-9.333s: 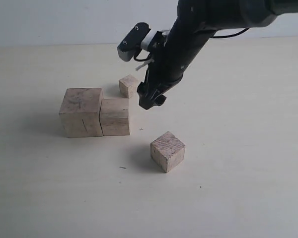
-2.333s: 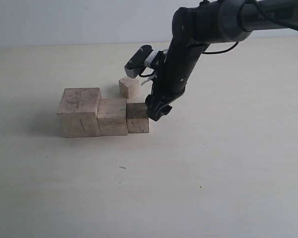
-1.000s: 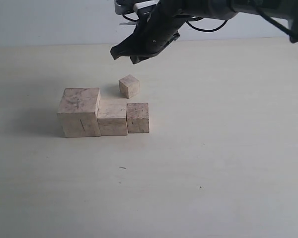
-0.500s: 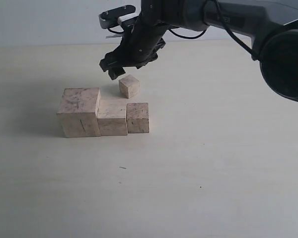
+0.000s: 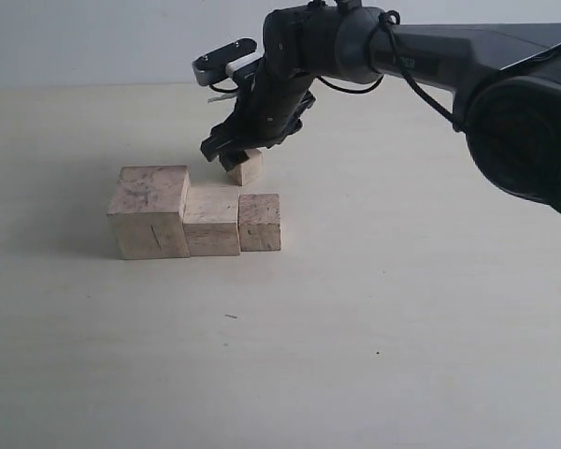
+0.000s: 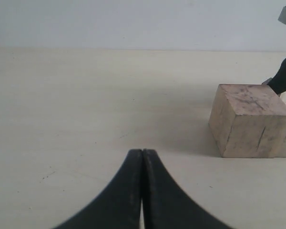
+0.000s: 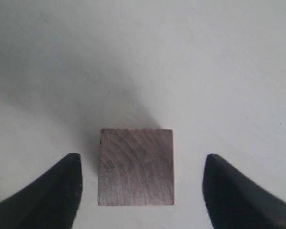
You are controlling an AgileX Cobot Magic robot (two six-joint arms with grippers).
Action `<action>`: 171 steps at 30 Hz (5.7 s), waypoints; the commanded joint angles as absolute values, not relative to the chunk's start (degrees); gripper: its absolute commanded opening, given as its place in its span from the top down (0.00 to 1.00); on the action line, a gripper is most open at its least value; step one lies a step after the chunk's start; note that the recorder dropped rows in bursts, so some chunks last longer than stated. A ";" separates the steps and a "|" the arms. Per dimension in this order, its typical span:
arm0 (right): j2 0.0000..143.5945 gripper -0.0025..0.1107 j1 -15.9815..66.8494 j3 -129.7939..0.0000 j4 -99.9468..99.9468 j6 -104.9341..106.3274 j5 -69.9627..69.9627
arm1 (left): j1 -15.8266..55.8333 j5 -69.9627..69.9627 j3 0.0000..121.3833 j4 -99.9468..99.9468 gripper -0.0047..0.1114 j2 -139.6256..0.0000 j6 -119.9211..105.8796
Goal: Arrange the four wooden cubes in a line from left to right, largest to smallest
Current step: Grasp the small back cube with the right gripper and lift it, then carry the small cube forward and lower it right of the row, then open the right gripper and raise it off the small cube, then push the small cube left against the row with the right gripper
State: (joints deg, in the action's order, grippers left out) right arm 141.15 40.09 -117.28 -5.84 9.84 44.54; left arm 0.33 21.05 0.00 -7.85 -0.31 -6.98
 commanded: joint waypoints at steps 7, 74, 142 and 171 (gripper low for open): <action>139.08 0.98 39.96 -118.37 -5.35 8.88 54.34 | 0.59 20.40 0.00 -7.83 0.96 0.00 -7.03; 126.34 0.75 30.04 -92.22 -27.00 76.87 58.49 | 0.59 20.40 0.00 -7.83 0.96 0.00 -7.03; 128.91 0.45 30.04 -92.33 -17.98 40.89 54.10 | 0.59 20.40 0.00 -7.83 0.96 0.00 -7.03; 125.08 0.45 30.04 -92.33 -12.92 34.05 53.65 | 0.59 20.40 0.00 -7.83 0.96 0.00 -7.03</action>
